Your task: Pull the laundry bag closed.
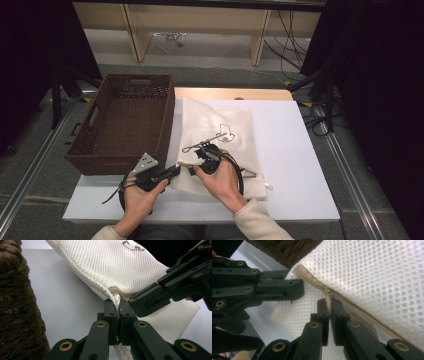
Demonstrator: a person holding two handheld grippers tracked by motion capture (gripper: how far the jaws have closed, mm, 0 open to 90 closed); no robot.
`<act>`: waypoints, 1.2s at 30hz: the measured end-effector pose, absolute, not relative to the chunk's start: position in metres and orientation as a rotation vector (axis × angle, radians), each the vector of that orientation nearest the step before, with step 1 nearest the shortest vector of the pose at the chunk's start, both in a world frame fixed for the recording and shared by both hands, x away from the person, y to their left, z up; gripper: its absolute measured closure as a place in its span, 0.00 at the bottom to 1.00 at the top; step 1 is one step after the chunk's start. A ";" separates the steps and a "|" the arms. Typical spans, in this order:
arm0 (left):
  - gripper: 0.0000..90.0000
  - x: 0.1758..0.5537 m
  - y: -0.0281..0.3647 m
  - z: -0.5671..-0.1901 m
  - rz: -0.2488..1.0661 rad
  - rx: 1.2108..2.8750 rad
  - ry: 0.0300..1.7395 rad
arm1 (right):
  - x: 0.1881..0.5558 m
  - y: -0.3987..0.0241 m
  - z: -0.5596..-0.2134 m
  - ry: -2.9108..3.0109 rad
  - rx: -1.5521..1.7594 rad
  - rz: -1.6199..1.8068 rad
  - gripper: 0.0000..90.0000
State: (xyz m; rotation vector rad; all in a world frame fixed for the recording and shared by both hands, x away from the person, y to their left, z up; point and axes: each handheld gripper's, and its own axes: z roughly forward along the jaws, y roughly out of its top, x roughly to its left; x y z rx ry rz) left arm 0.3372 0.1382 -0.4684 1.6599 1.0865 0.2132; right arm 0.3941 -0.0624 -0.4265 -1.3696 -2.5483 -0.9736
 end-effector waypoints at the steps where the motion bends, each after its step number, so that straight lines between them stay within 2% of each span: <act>1: 0.97 0.338 0.139 -0.468 0.220 1.662 1.080 | 0.394 -0.062 -0.427 -2.548 -1.370 -0.974 0.97; 5: 0.96 0.336 0.136 -0.469 0.171 1.638 1.099 | 0.393 -0.065 -0.428 -2.525 -1.402 -0.949 0.97; 12: 0.96 0.335 0.136 -0.470 0.176 1.641 1.116 | 0.394 -0.065 -0.428 -2.561 -1.380 -0.941 0.97; 14: 0.96 0.338 0.141 -0.470 0.257 1.674 1.084 | 0.393 -0.066 -0.428 -2.575 -1.401 -0.902 0.97; 15: 0.96 0.338 0.141 -0.470 0.257 1.674 1.084 | 0.393 -0.066 -0.428 -2.575 -1.401 -0.902 0.97; 16: 0.96 0.334 0.136 -0.470 0.183 1.637 1.116 | 0.396 -0.069 -0.428 -2.590 -1.365 -0.922 0.97; 17: 0.96 0.334 0.136 -0.470 0.183 1.637 1.116 | 0.396 -0.069 -0.428 -2.590 -1.365 -0.922 0.97; 19: 0.96 0.338 0.141 -0.472 0.271 1.686 1.087 | 0.394 -0.068 -0.426 -2.584 -1.387 -0.923 0.97; 26: 0.96 0.339 0.143 -0.474 0.293 1.713 1.078 | 0.395 -0.069 -0.427 -2.610 -1.358 -0.911 0.97; 33: 0.95 0.339 0.143 -0.477 0.259 1.712 1.078 | 0.398 -0.070 -0.429 -2.546 -1.383 -0.895 0.97; 35: 0.96 0.335 0.138 -0.476 0.174 1.675 1.127 | 0.398 -0.071 -0.430 -2.554 -1.382 -0.879 0.97; 36: 0.96 0.339 0.142 -0.477 0.236 1.707 1.089 | 0.399 -0.072 -0.431 -2.566 -1.360 -0.885 0.97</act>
